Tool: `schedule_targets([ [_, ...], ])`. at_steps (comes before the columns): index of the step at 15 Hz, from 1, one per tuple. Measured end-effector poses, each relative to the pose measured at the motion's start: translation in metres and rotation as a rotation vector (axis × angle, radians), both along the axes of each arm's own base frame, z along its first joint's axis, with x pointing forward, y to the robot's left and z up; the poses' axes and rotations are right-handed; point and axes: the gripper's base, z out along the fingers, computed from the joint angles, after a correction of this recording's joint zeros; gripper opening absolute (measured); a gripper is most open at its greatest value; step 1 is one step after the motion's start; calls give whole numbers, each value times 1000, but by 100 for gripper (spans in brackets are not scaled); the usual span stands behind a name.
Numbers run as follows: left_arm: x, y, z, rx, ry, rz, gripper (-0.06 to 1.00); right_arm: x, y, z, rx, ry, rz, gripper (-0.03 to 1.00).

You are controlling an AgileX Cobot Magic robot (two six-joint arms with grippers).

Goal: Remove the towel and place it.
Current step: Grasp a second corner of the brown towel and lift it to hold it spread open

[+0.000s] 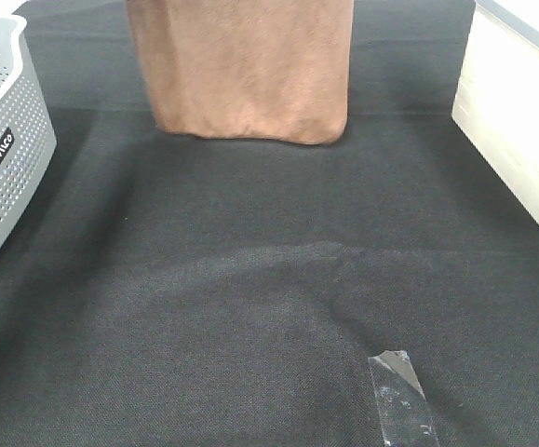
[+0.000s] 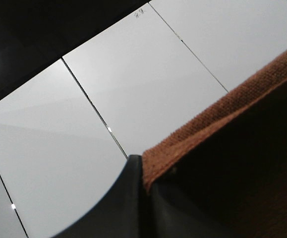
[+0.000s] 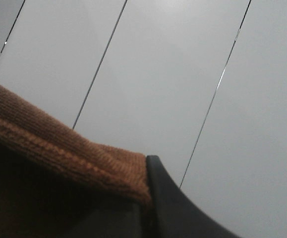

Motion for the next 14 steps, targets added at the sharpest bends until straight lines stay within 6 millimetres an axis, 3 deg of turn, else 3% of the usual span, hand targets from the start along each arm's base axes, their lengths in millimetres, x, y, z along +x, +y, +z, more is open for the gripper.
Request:
schedule_targets([
  [3,3,1,-4,3,49,11,1,1,0,-3,-7,31,-5,0],
  [5,8,0,-12,-12,170,32,1,3,0,-10,-5,114,-10,0],
  [6,12,-3,-22,-15,283,60,1,5,-1,-16,3,187,-14,0],
  [7,15,-13,-44,-48,548,90,1,6,-2,-31,46,382,-21,0],
  [10,6,-27,-82,-33,1006,101,1,-2,-7,-56,35,736,-53,0],
  [11,-1,-31,-88,-33,1120,90,1,-10,-9,-61,15,855,-66,0],
  [14,-24,-36,-86,-34,1355,70,1,-37,-17,-51,-23,1055,-86,0],
])
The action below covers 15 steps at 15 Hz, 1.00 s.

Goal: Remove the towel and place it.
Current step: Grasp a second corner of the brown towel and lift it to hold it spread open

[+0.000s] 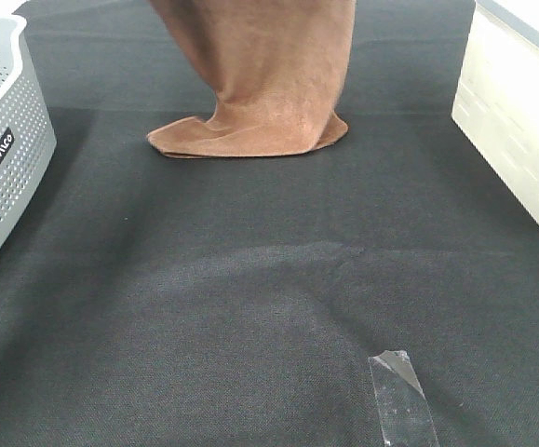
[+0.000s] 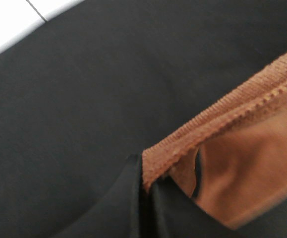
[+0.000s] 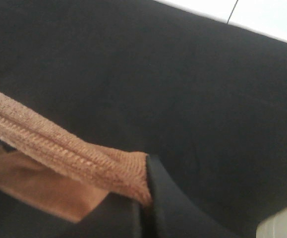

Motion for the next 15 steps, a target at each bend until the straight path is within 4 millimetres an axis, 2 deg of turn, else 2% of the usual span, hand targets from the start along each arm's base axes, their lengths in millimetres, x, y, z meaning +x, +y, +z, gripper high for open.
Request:
schedule_targets([
  [5,-17,-1,25,-175,41,66,1,-31,-7,22,0,119,12,0],
  [7,-33,-1,51,-270,40,78,1,-46,-11,32,-11,168,14,0],
  [9,-49,1,65,-284,78,72,1,-58,-15,46,-8,159,18,0],
  [12,-86,7,72,-262,191,74,1,-88,-18,77,53,110,54,0],
  [14,-123,16,78,-243,245,80,1,-113,-20,87,84,123,84,0],
  [15,-145,22,81,-231,260,82,1,-129,-22,86,98,158,95,0],
])
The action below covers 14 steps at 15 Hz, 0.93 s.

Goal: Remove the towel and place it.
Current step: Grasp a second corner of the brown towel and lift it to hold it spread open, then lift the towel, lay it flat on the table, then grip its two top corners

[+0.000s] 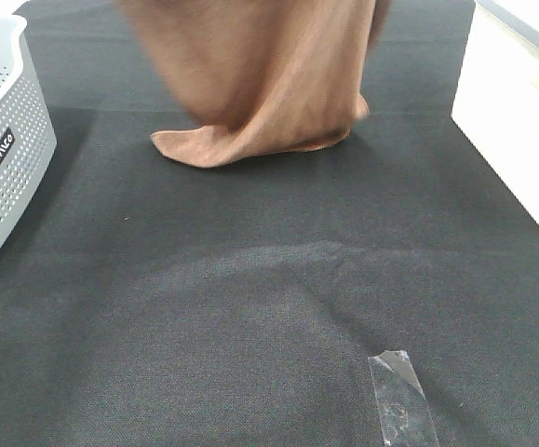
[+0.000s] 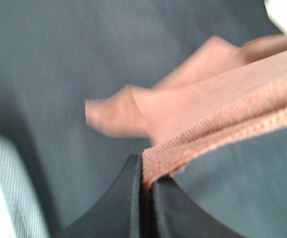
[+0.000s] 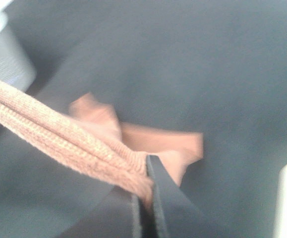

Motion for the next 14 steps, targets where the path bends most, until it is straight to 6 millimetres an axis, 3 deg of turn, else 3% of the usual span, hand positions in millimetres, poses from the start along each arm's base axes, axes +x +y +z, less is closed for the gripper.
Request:
schedule_targets([
  [4,-79,21,0,-12,48,-1,1,-63,-10,-24,56,177,13,0],
  [8,-150,38,-21,-57,117,21,1,-115,-19,-55,108,312,14,0],
  [11,-184,46,-42,-86,164,27,1,-147,-26,-75,138,374,2,0],
  [12,-193,47,-51,-91,186,21,1,-160,-30,-91,144,425,-22,0],
  [14,-206,49,-64,-98,214,10,1,-171,-33,-109,149,480,-41,0],
])
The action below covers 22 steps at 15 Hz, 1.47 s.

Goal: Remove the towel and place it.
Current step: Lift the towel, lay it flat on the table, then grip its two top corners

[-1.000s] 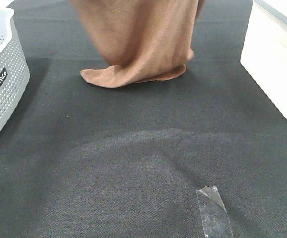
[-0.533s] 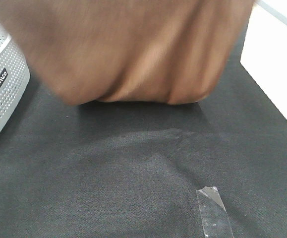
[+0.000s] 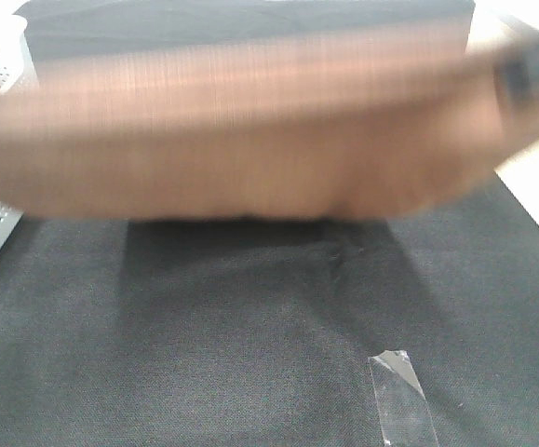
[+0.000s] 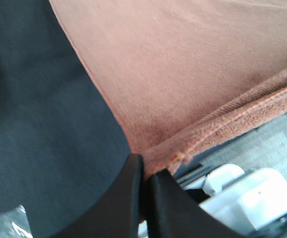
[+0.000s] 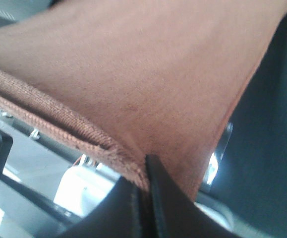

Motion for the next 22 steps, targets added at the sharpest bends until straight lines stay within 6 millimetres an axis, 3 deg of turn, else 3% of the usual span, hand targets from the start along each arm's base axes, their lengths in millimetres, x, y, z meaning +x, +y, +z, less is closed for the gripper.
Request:
schedule_targets([
  [3,-20,2,-16,-38,44,-8,1,-24,-3,-22,51,83,-23,0],
  [6,-37,1,-54,-77,180,-10,1,-32,-4,-39,57,145,-29,0],
  [12,-64,-1,-112,-144,410,0,1,-55,-9,-89,41,330,-42,0],
  [17,-53,-5,-131,-111,534,-13,1,-43,-5,-108,-3,444,-41,0],
  [22,-31,-12,-163,-51,746,-30,1,-21,0,-146,-96,620,36,0],
])
